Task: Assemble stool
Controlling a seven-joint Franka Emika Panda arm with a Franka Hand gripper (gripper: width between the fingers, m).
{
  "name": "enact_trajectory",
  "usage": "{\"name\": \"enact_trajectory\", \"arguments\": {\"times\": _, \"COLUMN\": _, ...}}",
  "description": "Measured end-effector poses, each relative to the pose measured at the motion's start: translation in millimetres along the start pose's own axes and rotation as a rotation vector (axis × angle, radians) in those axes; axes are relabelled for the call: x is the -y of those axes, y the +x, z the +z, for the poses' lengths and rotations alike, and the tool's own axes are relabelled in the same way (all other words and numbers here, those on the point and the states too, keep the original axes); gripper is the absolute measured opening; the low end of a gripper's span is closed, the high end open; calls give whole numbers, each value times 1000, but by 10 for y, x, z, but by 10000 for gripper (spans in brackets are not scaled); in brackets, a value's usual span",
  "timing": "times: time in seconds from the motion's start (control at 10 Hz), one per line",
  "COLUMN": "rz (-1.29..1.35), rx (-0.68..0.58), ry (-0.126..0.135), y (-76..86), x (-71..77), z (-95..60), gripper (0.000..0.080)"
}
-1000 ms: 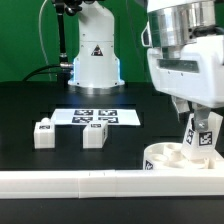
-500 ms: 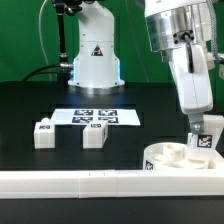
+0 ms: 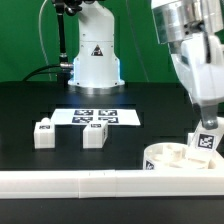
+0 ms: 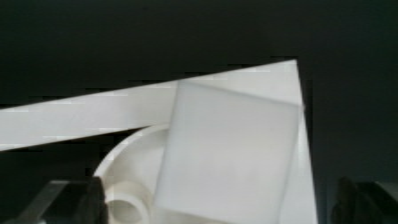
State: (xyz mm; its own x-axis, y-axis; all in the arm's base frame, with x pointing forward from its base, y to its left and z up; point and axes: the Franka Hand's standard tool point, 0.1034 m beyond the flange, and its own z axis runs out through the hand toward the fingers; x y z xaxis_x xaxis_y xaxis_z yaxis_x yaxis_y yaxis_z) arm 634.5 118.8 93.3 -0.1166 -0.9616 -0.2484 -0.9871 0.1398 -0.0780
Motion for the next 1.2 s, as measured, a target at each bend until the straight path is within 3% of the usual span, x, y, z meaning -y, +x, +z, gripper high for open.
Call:
{"name": "enact_trajectory", "arguments": {"times": 0.4, "rz": -179, "rx": -2, "ry": -6, "y": 3, "x": -18, "z": 26, "gripper": 649}}
{"name": "enact_trajectory", "arguments": {"times": 0.5, "rz": -340, "rx": -7, "ry": -28, "y": -74, "x": -35, "z": 13, "gripper": 649}}
{"name": "enact_trajectory", "arguments": {"times": 0.8, "rz": -637, "rx": 5, "ry": -25, "y": -184, "x": 25, "z": -54, "gripper": 649}}
{"name": "enact_trajectory", "arguments": {"times": 1.2, "rz": -905, "rx": 2, "ry": -27, "y": -164, "x": 24, "z": -45, "gripper": 649}}
